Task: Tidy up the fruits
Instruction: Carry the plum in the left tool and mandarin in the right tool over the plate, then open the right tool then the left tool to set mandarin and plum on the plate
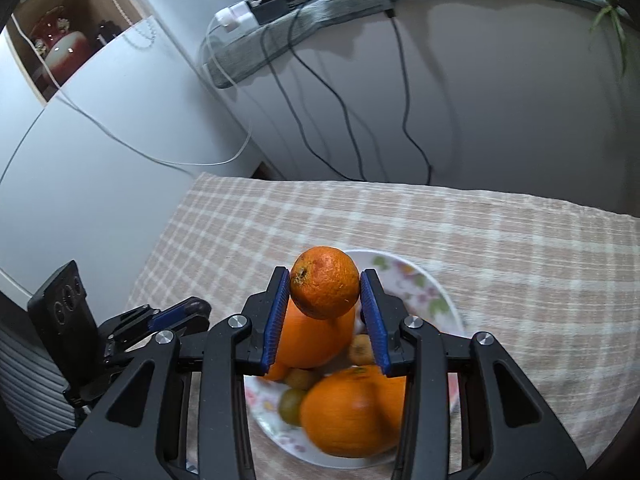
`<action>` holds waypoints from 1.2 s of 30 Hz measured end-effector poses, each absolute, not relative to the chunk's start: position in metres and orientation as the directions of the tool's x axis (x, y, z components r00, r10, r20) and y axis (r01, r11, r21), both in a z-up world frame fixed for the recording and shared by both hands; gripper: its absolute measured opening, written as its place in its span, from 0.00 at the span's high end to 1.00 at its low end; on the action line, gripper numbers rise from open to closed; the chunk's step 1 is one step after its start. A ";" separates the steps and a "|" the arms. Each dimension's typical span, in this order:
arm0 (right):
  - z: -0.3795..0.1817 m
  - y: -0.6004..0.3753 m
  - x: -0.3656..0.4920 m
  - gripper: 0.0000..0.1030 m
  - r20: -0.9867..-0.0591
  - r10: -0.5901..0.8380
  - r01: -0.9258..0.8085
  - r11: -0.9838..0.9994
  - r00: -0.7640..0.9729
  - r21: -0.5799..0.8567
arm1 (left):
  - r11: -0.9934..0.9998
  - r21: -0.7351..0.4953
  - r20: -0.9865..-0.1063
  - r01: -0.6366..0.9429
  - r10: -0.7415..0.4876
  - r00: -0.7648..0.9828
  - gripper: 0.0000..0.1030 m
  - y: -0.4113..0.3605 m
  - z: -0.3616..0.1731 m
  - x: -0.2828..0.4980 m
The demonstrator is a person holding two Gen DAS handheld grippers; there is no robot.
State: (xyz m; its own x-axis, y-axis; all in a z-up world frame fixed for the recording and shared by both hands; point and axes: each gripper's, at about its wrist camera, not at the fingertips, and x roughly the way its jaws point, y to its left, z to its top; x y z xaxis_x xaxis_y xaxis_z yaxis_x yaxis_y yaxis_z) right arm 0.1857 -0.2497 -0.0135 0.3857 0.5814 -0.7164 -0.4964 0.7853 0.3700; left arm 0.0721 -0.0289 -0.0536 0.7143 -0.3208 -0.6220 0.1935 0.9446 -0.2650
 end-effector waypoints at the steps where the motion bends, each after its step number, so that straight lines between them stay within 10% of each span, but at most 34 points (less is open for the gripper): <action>1: -0.015 -0.252 0.187 0.63 -0.720 0.574 -0.491 0.791 0.391 0.364 | 0.944 -0.264 -0.624 0.197 -0.323 0.711 0.80 -0.031 -0.054 0.074; 36: -0.045 -0.251 0.208 0.63 -0.778 0.506 -0.455 0.830 0.372 0.322 | 0.938 -0.236 -0.656 0.253 -0.346 0.671 0.80 -0.058 -0.062 0.091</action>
State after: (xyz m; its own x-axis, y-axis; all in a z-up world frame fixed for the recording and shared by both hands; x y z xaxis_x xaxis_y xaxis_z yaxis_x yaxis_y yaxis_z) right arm 0.2082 -0.2506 -0.0449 0.3716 0.5064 -0.7782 -0.4555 0.8298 0.3225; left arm 0.0914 -0.0583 -0.0619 0.6706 -0.3457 -0.6564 0.2525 0.9383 -0.2362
